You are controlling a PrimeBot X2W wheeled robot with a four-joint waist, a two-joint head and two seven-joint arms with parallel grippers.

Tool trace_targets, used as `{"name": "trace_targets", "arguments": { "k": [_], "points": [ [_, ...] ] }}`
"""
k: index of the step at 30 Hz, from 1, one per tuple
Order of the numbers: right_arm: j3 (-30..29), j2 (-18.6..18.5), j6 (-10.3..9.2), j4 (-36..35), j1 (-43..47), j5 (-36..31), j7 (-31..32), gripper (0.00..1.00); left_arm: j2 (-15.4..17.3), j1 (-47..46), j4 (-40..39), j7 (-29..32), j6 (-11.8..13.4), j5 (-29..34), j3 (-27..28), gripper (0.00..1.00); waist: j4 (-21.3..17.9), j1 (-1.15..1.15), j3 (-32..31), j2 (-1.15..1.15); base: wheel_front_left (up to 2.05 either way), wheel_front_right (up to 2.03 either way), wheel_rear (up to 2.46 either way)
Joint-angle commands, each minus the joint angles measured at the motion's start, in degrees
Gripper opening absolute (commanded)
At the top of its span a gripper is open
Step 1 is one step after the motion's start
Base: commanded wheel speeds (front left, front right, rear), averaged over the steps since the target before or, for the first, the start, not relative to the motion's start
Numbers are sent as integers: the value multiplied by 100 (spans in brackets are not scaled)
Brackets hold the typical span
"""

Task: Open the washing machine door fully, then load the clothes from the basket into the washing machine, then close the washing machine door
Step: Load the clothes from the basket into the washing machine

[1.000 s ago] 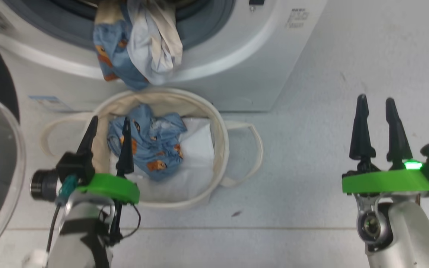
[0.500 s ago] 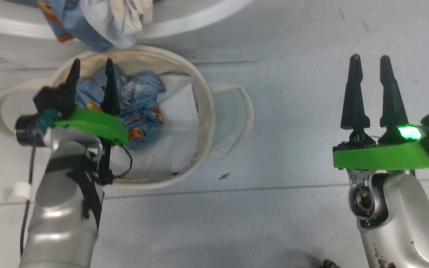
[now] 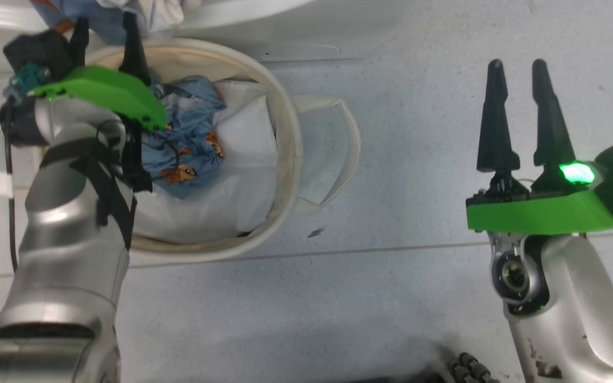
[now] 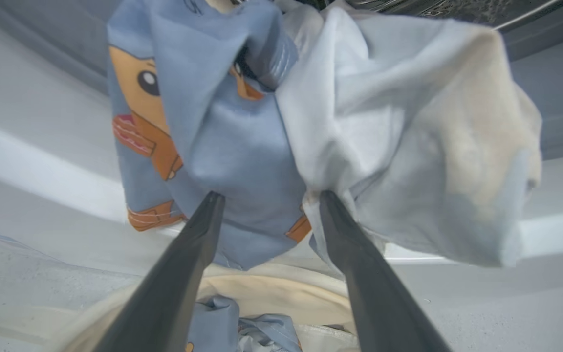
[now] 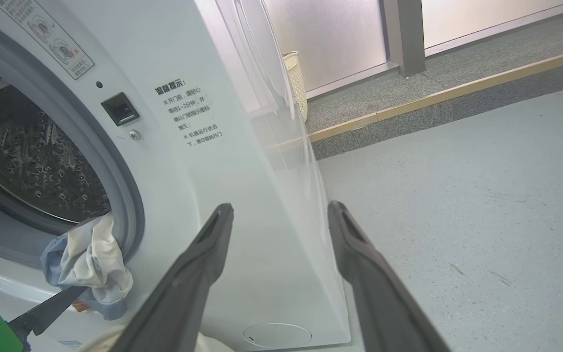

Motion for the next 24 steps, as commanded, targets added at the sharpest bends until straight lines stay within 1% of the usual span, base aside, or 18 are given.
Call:
{"name": "trace_targets", "arguments": {
  "k": [1,5,9,14,16,18,19,20,24],
  "points": [
    [102,12,2,-207,-18,-45,-27,100,202,-80,-19,-29,69,61,46,100,-12,0,75,0,0,0,0],
    [41,12,2,-222,-85,-31,-27,100,265,-386,313,-32,204,93,29,100,-50,0,208,0,0,0,0],
    [-11,12,2,-230,-135,-29,-27,100,280,-640,531,-32,173,110,-23,100,-70,0,336,0,0,0,0],
    [1,12,2,-236,-174,-32,-27,100,314,-895,744,-33,229,75,-13,100,-80,0,447,0,0,0,0],
    [19,12,2,-243,-186,-34,-27,100,339,-984,735,-33,253,74,-13,100,-85,0,481,0,0,0,0],
    [19,12,2,-252,-196,-36,-27,100,347,-1020,649,-33,217,62,-6,100,-85,0,501,0,0,0,0],
    [12,12,2,-253,-200,-38,-27,100,349,-1026,582,-33,178,46,7,15,-81,0,507,0,0,0,0],
    [1,12,2,-251,-202,-38,-27,100,348,-1014,541,-33,146,44,6,0,-74,0,506,0,0,0,0],
    [-31,12,2,-232,-206,-52,-27,100,339,-906,277,-33,84,103,-32,0,-21,0,476,0,0,0,0]
  ]
}}
